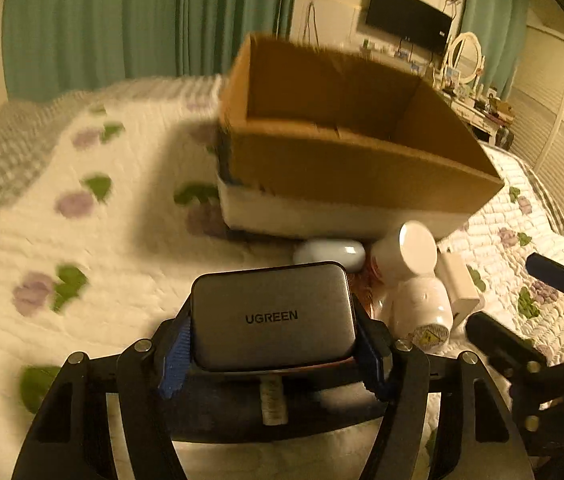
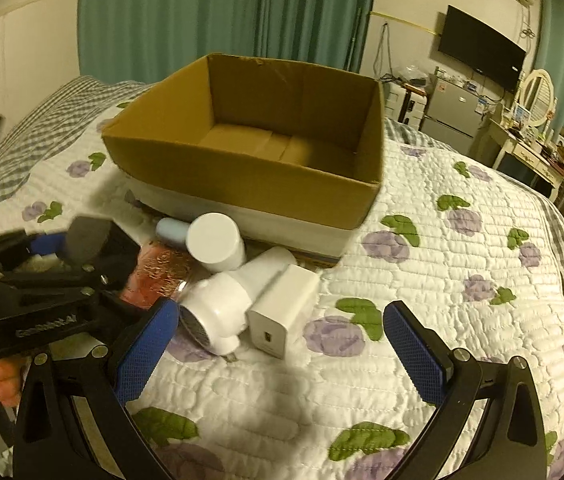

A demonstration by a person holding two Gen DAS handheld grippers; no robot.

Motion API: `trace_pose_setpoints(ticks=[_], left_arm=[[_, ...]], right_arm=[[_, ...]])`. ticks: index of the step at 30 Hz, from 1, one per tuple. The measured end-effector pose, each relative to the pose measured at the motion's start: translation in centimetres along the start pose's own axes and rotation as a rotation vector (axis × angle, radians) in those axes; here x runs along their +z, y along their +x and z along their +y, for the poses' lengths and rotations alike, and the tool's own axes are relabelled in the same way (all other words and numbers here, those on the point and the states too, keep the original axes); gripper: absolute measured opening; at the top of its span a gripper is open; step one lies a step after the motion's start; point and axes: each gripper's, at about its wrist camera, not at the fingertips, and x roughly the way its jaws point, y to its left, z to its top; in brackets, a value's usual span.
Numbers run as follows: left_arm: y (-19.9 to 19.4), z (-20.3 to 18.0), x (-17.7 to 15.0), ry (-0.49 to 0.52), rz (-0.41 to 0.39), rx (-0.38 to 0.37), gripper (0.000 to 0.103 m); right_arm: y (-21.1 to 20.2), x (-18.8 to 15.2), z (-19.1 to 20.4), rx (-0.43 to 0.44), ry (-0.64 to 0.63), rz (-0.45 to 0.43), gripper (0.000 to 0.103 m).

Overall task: Organize rigid objects
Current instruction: 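Grasp the black UGREEN power bank with the left tool while the right tool grasps the white cylinder, then lower the power bank into the box and open the left tool while the right tool carries the cylinder over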

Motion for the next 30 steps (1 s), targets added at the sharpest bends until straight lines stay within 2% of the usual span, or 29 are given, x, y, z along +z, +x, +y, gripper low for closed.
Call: trace_pose_setpoints(ticks=[4,8,13,15,17,23,30], left_arm=[[-0.2,1.6,1.3,-0.005,-0.031,0.062,0.069],[0.0,3.5,0.9,-0.029,-0.025,0.11,0.069],[0.4,4.6,0.9,-0.051,-0.015,0.109,0.069],[0.5,4.5,0.9,-0.046,-0.014,0.108,0.069],[0.6,4.5,0.9,-0.042,-0.013,0.104,0.069],[-0.1,3.9,0.9,-0.026,-0.022,0.112,0.069],[-2.8,2.6,1.5,0.005,-0.064,0.105,0.069]], right_arm=[[1.0,1.5,1.8,0.016,-0.043,-0.013,0.097],[3.2,2.7,3.3,0.04,-0.065,0.008,0.085],[5.6,3.3,4.2,0.045,-0.082,0.042,0.068],[6.3,3.5,4.5,0.046,-0.096,0.056,0.05],[7.0,3.6,4.5,0.048,-0.099,0.073,0.038],[6.0,3.6,4.0,0.063,-0.076,0.051,0.036],[1.3,4.5,3.9,0.088,-0.066,-0.025,0.036]])
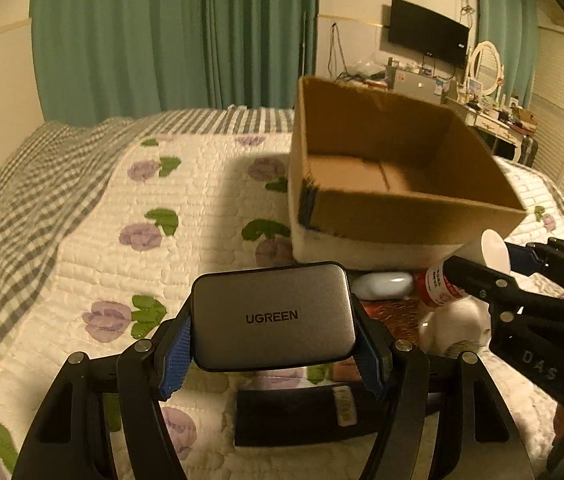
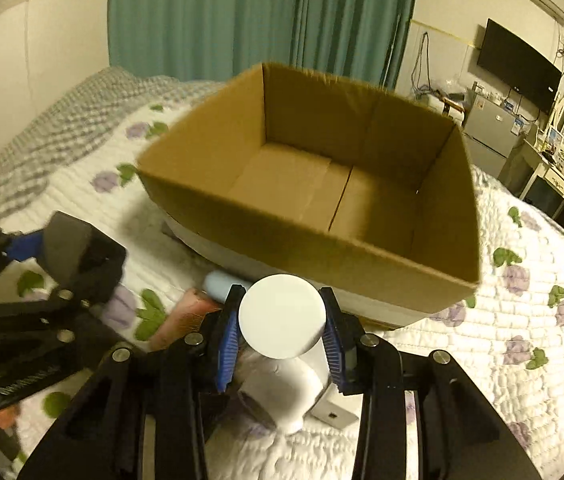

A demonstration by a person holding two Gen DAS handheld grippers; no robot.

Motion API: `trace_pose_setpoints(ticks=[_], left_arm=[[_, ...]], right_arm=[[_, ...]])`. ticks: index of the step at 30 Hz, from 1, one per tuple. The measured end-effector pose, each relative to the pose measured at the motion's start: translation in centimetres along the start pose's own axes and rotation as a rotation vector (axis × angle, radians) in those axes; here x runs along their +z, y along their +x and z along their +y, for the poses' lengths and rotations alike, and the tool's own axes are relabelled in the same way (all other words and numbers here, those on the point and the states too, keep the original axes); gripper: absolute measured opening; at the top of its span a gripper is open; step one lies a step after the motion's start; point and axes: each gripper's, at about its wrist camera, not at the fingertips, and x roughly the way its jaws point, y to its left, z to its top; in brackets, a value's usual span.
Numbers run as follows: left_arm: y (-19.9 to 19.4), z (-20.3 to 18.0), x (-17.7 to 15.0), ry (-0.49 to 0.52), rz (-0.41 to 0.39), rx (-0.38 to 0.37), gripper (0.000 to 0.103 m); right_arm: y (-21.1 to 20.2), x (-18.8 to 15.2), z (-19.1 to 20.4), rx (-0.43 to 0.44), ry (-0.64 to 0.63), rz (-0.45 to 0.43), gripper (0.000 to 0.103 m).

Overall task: Organize rigid objects
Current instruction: 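Lower the power bank into the box and open the left tool while the right tool carries the cylinder over, then lower the white cylinder into the box and open the right tool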

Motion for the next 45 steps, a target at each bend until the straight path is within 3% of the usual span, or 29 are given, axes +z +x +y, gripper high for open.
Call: trace_pose_setpoints(ticks=[7,14,21,25,31,36,39,45], left_arm=[[-4.0,-1.1,1.6,0.033,-0.055,0.005,0.069],[-6.0,-3.1,6.5,0.063,-0.133,-0.054,0.068],[-1.9,-6.1,11.2,0.096,-0.139,-0.113,0.068],[0.7,-7.3,12.5,0.12,-0.134,-0.102,0.068],[5.7,-8.2,12.1,0.152,-0.068,-0.086,0.068],[8.4,-8.7,11.0,0.183,0.002,-0.116,0.07],[7.8,-8.9,10.8,0.188,-0.06,-0.076,0.07],[6.6,-7.0,11.1,0.137,-0.049,-0.072,0.071]], right_arm=[[-5.3,2.0,-0.8,0.016,0.026,-0.096,0.036],[-8.0,5.5,-3.0,0.008,0.018,-0.199,0.036],[-5.6,8.3,-6.1,0.006,0.05,-0.232,0.036],[-3.0,9.6,-7.6,0.007,0.059,-0.227,0.036],[0.7,9.7,-9.1,0.029,0.094,-0.199,0.036],[2.6,8.6,-10.2,0.058,0.122,-0.155,0.036],[2.7,8.3,-10.5,0.054,0.125,-0.149,0.036],[3.3,8.0,-10.2,0.058,0.118,-0.132,0.036]])
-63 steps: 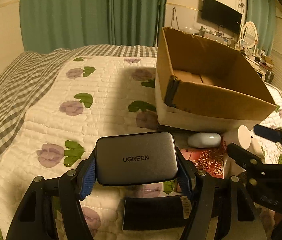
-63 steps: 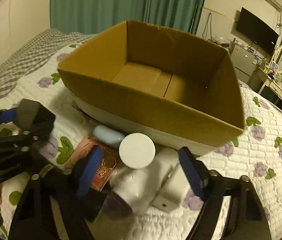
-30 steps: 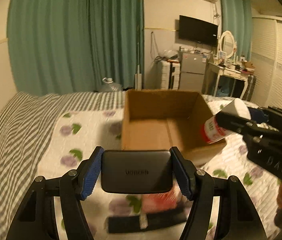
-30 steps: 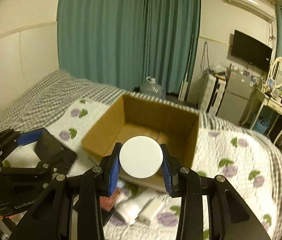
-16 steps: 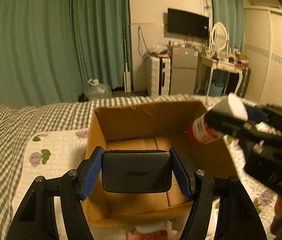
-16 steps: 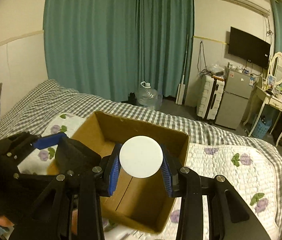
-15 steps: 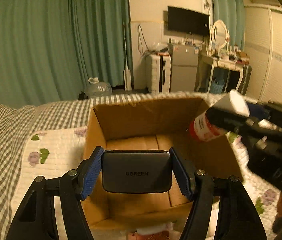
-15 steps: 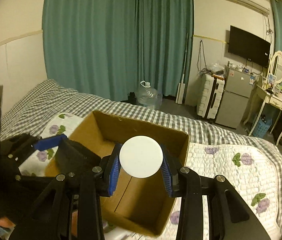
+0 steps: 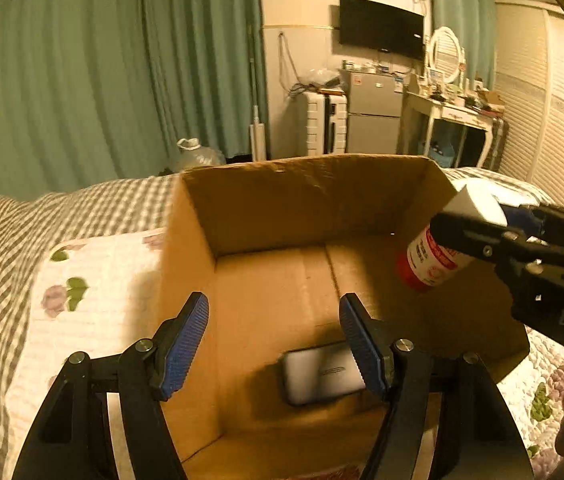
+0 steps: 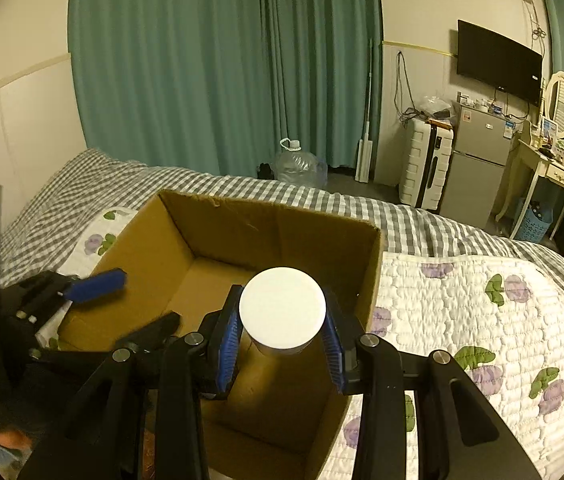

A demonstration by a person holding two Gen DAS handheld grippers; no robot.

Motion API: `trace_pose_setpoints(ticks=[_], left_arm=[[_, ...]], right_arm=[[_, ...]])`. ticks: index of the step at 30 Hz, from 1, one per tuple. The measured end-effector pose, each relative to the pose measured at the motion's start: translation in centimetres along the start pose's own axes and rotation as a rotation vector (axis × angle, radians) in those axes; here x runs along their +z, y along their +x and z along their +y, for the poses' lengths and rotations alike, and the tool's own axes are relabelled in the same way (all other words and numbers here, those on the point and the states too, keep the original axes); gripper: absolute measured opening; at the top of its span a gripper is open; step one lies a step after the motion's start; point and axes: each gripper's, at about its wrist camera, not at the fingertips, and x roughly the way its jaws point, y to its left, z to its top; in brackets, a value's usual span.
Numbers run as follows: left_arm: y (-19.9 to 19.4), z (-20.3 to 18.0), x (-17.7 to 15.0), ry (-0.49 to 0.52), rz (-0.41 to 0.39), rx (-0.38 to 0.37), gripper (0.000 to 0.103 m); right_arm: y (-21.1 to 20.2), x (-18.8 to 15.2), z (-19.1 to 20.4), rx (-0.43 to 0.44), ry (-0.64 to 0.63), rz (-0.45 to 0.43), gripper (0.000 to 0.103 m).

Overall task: Organize rigid objects
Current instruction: 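Lower the white cylinder into the box and open the right tool, then grasp the black remote control with the right tool and lift it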

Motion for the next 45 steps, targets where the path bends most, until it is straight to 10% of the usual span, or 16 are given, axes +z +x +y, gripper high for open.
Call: trace_pose_setpoints(ticks=[3,6,21,31,45], left_arm=[[-1.7,0.9,-0.4,-0.023,-0.001,0.011,0.071],[-3.7,1.2,-0.8,-0.025,-0.005,0.015,0.071],[-12.8,3.5,-6.4,-0.038,0.019,0.074,0.071],[-11.9,6.7,-15.5,-0.121,0.179,0.144,0.071],[-9.4,11.8,-17.1,-0.277,0.23,0.177,0.071]], right_arm=[[0.1,-0.4,0.6,0.01,-0.005,0.031,0.04],[-1.5,-0.9,0.7,-0.02,0.007,0.004,0.074],[-11.1,-5.7,6.1,0.003,-0.089,0.034,0.074],[-4.8,-13.3,15.7,0.125,-0.36,0.271,0.074],[1.8,-14.8,19.1,0.132,-0.498,0.346,0.052]])
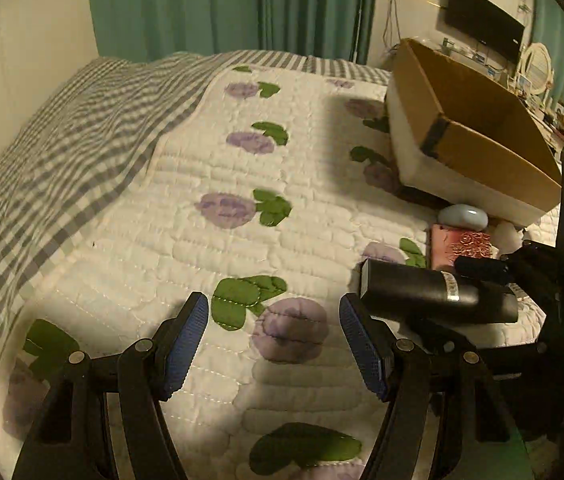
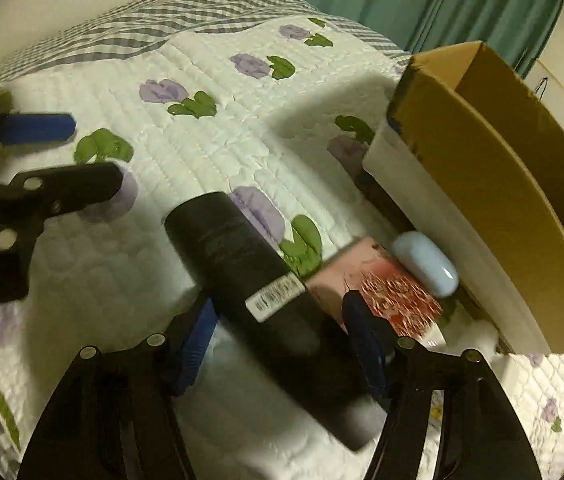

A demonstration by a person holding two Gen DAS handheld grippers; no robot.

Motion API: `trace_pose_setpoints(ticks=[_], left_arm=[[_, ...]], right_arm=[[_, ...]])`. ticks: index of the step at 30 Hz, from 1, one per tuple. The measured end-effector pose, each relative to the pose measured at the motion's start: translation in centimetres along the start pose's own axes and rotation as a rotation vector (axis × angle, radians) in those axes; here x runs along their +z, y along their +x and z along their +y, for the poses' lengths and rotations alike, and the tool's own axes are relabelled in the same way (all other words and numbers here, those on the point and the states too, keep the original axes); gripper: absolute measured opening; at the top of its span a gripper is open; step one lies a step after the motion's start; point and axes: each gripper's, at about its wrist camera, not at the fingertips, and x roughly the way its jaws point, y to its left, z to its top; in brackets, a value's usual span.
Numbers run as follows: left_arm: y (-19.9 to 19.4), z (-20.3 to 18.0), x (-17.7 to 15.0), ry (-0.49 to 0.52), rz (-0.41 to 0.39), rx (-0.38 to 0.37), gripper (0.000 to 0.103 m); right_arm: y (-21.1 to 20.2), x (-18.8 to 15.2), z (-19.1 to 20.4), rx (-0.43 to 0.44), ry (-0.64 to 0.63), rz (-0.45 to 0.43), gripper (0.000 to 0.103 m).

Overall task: Organize rigid objects
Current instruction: 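Grasp the black remote control with the right tool and lift it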

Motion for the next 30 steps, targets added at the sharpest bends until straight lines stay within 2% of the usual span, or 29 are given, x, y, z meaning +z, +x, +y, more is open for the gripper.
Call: trace_pose_setpoints(ticks=[2,5,12,19,21,24,27,30], left_arm=[[-0.1,0.0,0.0,-0.002,0.001,0.0,0.071],[-0.2,-0.1,0.0,0.01,-0.008,0.0,0.071],[-1.2,-2.5,0.5,0.071,-0.026,-0.011,0.071],[-1.8,-8.6,1.4,0.165,-0.043,-0.09,0.071],[-1.7,-11.3,1.4,0.212,-0.045,-0.138,0.071],[-1.5,-14.4,1.2,0.266,-0.037,-0.19,0.071],[-0.8,-17.6,1.0,0.316,-0.029,-0.235,0.071],[0.1,-19.8,0.9,0.36,-0.031,-0.25,0.071]], right_arm=[[-0.2,0.1,0.2,0.006,-0.003,-0.007,0.042],[-1.7,-0.2,0.0,0.002,0.022,-0.04,0.037],[-6.8,-1.6,-3.1,0.019,0.174,-0.11,0.022],[-10.9,-5.8,-8.7,-0.027,0.36,-0.128,0.019],[-12.0,-7.2,-10.8,-0.034,0.425,-0.134,0.019],[-12.9,-8.3,-12.7,-0.095,0.471,-0.132,0.019],[-13.7,-9.3,-15.0,-0.1,0.526,-0.144,0.019],[-13.1,-10.0,-17.1,-0.13,0.56,-0.114,0.019]])
